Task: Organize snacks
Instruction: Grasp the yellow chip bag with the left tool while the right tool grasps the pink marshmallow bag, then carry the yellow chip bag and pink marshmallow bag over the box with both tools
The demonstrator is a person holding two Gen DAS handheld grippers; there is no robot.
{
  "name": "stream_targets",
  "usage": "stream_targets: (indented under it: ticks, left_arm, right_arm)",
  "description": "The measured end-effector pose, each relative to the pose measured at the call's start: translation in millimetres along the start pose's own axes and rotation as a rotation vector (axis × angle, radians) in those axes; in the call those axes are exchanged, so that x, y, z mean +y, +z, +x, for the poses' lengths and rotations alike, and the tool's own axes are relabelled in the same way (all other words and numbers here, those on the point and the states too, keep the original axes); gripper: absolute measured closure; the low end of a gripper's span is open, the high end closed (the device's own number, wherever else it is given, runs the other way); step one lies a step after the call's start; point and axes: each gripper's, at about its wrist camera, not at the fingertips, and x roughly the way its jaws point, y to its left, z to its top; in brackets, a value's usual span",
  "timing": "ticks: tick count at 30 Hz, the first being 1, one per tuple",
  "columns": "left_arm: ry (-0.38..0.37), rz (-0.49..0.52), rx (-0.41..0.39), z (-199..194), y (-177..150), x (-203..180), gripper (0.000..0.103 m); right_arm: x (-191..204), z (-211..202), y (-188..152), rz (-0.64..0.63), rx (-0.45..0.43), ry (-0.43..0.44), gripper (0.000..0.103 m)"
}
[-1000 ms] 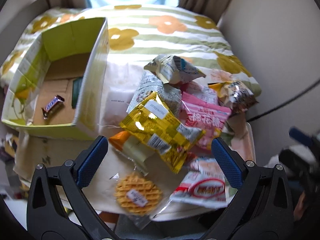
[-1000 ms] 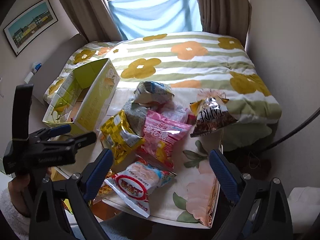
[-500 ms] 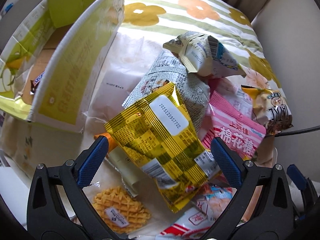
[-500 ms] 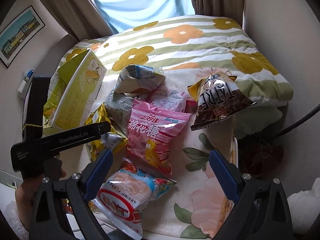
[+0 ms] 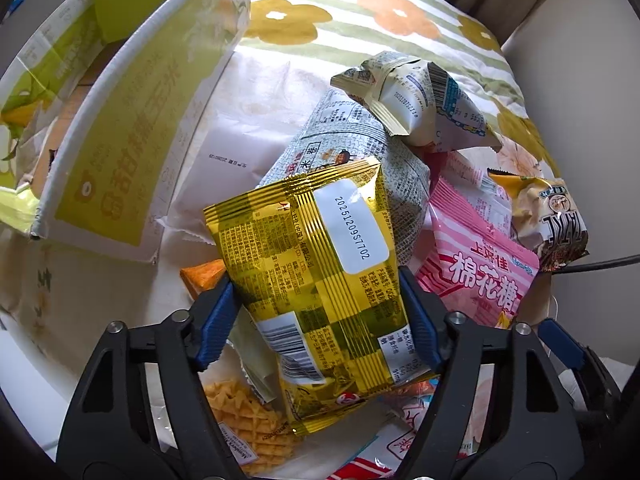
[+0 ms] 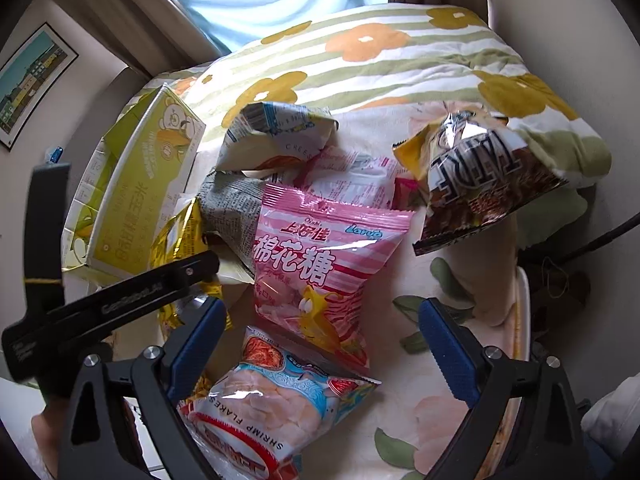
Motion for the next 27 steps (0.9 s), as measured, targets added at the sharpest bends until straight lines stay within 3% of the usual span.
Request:
stream_targets:
  ticks: [17,24,25,27]
  left_arm:
    - [-0.003,0.134,-0.112,-52,-7,4,0.039]
    - [0.0,0.158,-0.111,-52,-7,10,0.04]
    - [0.002,0.164,-0.11,-52,-7,10,0.04]
    - [0.004,0.173,-0.111,-51,-7,10,0.04]
  right_arm:
    - [-11,37,2,0.214,0.024,0.095,0.007]
    - [-3,50,8,0.215,0.018,0.058,0.008]
    - [-2,51,9,0.212,0.014,0.047,0.009]
    - [0,55,9,0.208,0.017,0.033,0.026]
